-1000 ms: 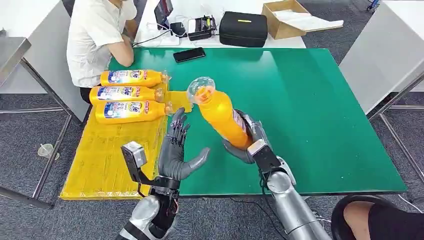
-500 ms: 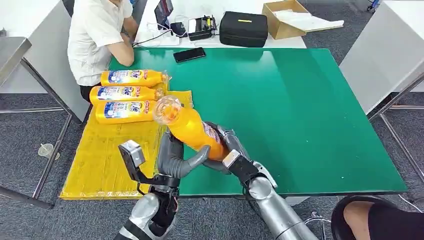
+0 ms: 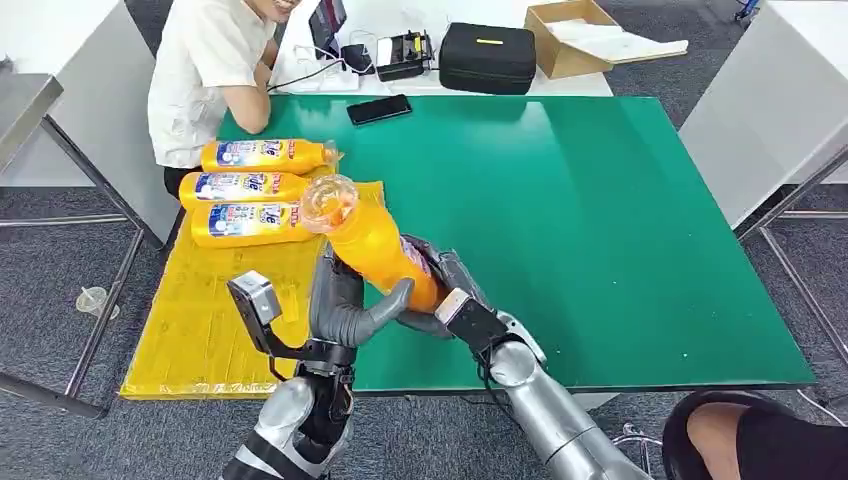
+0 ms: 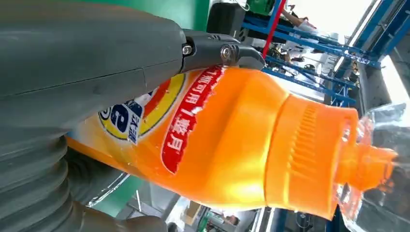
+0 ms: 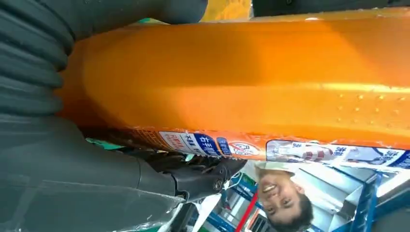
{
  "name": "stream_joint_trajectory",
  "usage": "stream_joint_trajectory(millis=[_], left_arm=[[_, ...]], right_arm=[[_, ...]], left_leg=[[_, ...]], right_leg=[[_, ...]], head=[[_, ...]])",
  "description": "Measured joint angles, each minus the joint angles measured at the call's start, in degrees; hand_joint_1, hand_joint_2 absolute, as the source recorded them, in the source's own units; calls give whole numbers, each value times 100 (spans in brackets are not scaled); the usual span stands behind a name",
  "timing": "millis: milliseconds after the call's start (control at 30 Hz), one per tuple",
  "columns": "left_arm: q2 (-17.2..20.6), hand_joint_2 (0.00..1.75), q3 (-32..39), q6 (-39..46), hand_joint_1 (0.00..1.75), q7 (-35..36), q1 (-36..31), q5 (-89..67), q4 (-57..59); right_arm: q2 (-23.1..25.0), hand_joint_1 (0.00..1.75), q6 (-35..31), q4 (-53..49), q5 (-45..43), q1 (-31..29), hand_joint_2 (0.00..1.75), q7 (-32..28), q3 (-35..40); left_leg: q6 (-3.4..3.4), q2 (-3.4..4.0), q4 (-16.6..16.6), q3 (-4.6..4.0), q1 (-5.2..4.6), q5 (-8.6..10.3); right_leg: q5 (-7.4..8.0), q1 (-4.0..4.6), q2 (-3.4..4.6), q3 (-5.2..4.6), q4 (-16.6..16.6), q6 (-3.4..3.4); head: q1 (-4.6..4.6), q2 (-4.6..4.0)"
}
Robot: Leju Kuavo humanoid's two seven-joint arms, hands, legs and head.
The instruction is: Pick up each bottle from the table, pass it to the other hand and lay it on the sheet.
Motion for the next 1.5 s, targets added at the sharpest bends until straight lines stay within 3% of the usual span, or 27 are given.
stream_joint_trajectory(millis=[100, 133, 167, 200, 700, 733, 900, 933, 1100, 1233, 1300, 1433, 1500], left_arm=[[-9, 175, 6, 0, 0, 2, -18, 13, 0], [-9, 175, 7, 0, 12, 2, -22, 13, 0], [-9, 175, 9, 0, 148, 2, -23, 15, 0], [-9, 175, 13, -7, 175, 2, -24, 24, 0], [-9, 175, 157, -7, 175, -2, -156, -225, 98], [-11, 175, 157, -4, 175, 9, -165, -249, 118], [-28, 175, 173, -33, 175, 28, -183, -326, 208], [-28, 175, 179, -44, 175, 28, -183, -343, 214], [-46, 175, 199, -51, 175, 47, -205, -447, 262], [-41, 175, 181, 315, 175, 46, -192, -1057, 262], [-20, 175, 168, 595, 175, 28, -175, -1579, 247], [142, 175, 155, 949, 175, 55, -16, -2665, 17], [225, 175, 164, 964, 175, 74, 64, -2894, -101]], right_arm=[[0, 175, 17, 9, 18, -24, 175, 2, 33], [0, 175, 24, 9, 17, -24, 175, 2, 42], [0, 175, 26, 11, 22, -25, 175, 2, 46], [0, 175, 31, 13, 37, -28, 175, 2, 59], [-22, 175, -52, 15, 87, -98, 175, 9, 243], [-28, 154, -55, 15, 92, -99, 175, 11, 251], [-46, 154, -63, 17, 103, -95, 175, 28, 284], [-50, 0, -63, 17, 103, -91, 175, 28, 286], [-55, 0, -78, 24, 98, -68, 175, 57, 334], [-50, 0, -681, 24, 328, 59, 175, 203, 306], [-66, 0, -1405, 24, 564, 190, 175, 258, 181], [-343, 0, -3682, 85, 1929, 382, 175, 487, -436], [-488, 0, -4040, 144, 2140, 412, 175, 494, -827]], left_leg=[[0, 0, 0, 0, 0, 0], [0, 0, 0, 0, 0, 0], [0, 0, 0, -1, -1, 0], [0, 0, 0, -1, -1, 0], [0, 0, 0, -1, -1, 0], [0, 0, 0, -1, -1, 0], [0, 0, 0, -1, -1, -1], [0, 0, 0, -1, -1, -1], [0, 0, 0, -1, -1, 0], [0, -1, 0, -1, -1, -1], [1, -2, 1, -3, -1, -1], [2, -4, 1, -8, -6, -2], [3, -2, 1, -8, -7, -3]], right_leg=[[0, 0, 0, 0, 0, 0], [0, -1, 0, 0, 0, 0], [0, -1, 0, 0, 0, 0], [0, -1, 0, 0, 0, 0], [0, -1, 0, -2, 0, 0], [0, -1, 0, -2, 0, 0], [0, -1, 0, -3, 0, 0], [0, -1, 0, -3, 0, 0], [0, -1, 0, -4, 0, 0], [-1, -1, -1, -4, 0, 0], [-1, -2, -2, -5, -1, 0], [-1, -6, -3, -4, -1, 0], [0, -6, -2, -6, -1, 1]], head=[[2, 0], [2, 0], [2, 0], [2, 0], [2, 0], [2, 0], [2, 0], [2, 0], [2, 0], [0, 0], [2, 0], [2, 0], [4, 0]])
